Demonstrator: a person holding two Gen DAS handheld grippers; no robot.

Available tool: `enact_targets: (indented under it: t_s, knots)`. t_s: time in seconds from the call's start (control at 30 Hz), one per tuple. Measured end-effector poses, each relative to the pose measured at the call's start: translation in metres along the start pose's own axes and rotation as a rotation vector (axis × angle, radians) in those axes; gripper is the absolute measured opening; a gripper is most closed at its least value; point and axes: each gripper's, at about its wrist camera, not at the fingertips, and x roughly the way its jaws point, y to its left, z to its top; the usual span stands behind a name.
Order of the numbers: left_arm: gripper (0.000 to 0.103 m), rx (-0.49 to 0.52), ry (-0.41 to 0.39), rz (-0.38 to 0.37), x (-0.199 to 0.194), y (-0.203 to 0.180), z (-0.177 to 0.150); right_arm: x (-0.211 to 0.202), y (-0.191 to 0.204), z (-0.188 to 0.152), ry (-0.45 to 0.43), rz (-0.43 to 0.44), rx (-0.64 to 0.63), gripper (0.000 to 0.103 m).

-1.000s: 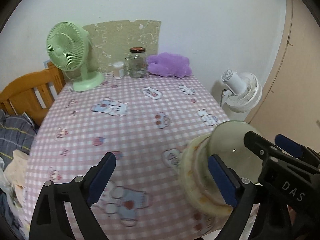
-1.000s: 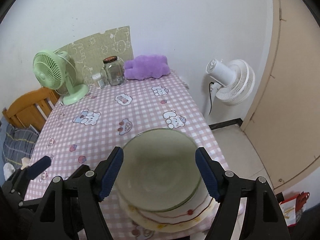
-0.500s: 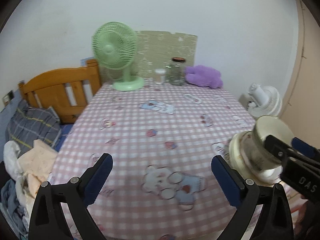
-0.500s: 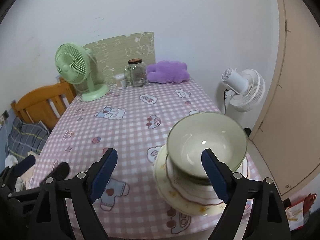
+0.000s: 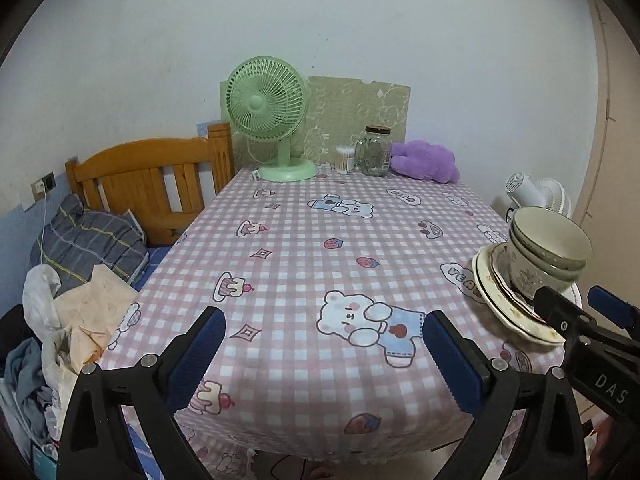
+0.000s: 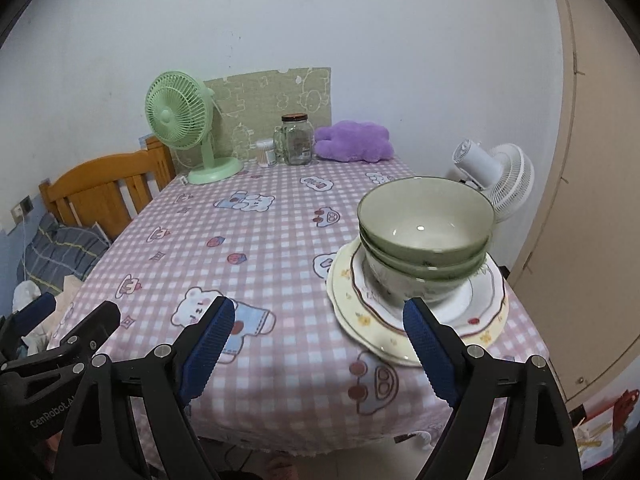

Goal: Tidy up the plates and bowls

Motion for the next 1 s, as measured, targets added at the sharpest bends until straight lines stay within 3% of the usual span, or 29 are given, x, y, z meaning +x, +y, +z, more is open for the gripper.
enact_targets:
  t_s: [0.3,1.0]
  knots:
    - [0.103,-0.002,-0.052,-0.010,-0.017,-0.004,-0.004,-0.023,-0.002,-0.008,-0.070,-0.001,0.010,0.094]
    - [0.103,-0.021,-0.053,-0.016,-0.016,0.001,-0.001,-0.026,0.000,-0.005,-0.065,0.010,0.012,0.094]
